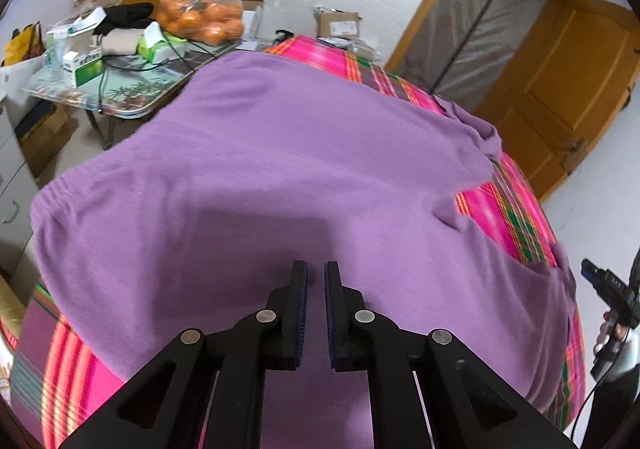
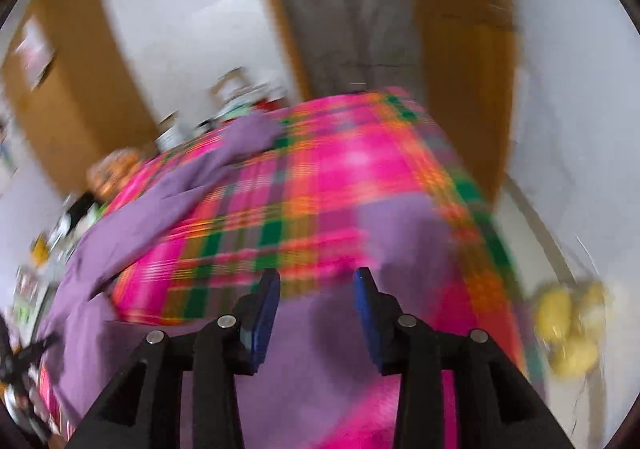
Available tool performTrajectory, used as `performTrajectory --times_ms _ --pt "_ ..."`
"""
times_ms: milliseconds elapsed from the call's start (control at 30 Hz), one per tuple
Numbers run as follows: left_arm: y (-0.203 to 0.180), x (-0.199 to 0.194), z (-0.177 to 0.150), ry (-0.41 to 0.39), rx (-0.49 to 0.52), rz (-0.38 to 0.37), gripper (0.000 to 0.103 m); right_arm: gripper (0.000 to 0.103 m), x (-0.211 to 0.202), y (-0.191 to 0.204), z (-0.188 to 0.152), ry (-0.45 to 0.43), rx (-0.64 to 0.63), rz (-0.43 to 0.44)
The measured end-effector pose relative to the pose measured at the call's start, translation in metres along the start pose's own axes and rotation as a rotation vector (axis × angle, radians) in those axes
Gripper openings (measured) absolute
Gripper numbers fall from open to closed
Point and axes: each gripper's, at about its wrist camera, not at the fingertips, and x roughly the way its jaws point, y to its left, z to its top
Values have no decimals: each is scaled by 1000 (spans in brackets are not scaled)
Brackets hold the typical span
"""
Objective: Fold clothes
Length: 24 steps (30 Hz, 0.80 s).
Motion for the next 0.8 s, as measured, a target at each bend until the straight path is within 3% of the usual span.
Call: performTrajectory --times_ms 67,333,500,567,600,667,800 --pt "-4 2 -3 8 6 4 9 42 -4 -18 -5 -5 45 -22" --pt "-14 2 -12 16 14 37 10 42 5 -23 6 -2 -11 -73" --pt "-18 1 -16 0 21 56 11 42 40 -8 14 70 -128 -106" --pt "-19 1 -16 -5 21 58 11 27 52 -6 14 100 -156 -117" --pt "-18 1 -16 -8 20 58 11 9 55 -6 14 105 -163 -119" --pt "-18 1 -16 -11 20 58 11 6 55 -9 13 101 -152 -110" --pt "-17 1 -17 -25 18 52 11 6 17 -35 8 14 4 -45"
